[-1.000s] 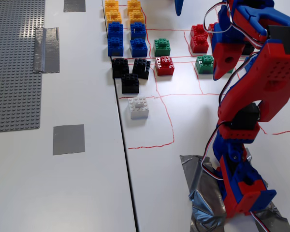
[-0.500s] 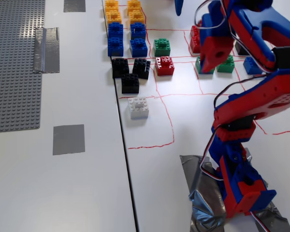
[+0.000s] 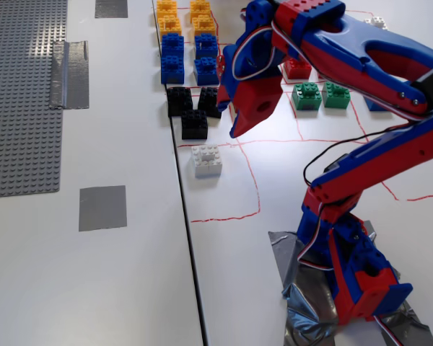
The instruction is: Grab the block and put it in the grey marker
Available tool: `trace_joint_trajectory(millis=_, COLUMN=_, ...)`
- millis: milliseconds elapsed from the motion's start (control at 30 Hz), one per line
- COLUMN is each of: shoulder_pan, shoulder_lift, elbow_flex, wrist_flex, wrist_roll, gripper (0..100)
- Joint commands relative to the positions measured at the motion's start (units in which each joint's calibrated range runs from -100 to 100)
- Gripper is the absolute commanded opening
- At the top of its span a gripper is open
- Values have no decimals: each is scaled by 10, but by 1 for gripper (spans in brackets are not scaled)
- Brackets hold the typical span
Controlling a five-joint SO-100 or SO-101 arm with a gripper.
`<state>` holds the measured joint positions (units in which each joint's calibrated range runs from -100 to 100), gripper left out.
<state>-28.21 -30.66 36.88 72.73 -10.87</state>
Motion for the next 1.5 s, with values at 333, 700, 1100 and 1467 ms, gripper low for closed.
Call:
trace_joint_trajectory(millis=333, shoulder_pan=-10, shoulder_lift=71, elbow_flex=-25, wrist_flex=-17, wrist_roll=-37, gripper=28)
trace_joint_trajectory(millis=700, shoulder_pan=-33, shoulder_lift=143, elbow_flex=-66, wrist_flex=-26, wrist_roll=-59, gripper=28)
trace_joint_trajectory(millis=1100, shoulder_pan=-55, shoulder_lift=203, elbow_flex=-103, wrist_flex=-36, wrist_roll=-71, gripper=28)
trace_joint_trajectory(millis=1467, shoulder_pan=-58, shoulder_lift=237, elbow_flex=-106, wrist_flex=-45, wrist_roll=-80, gripper=29)
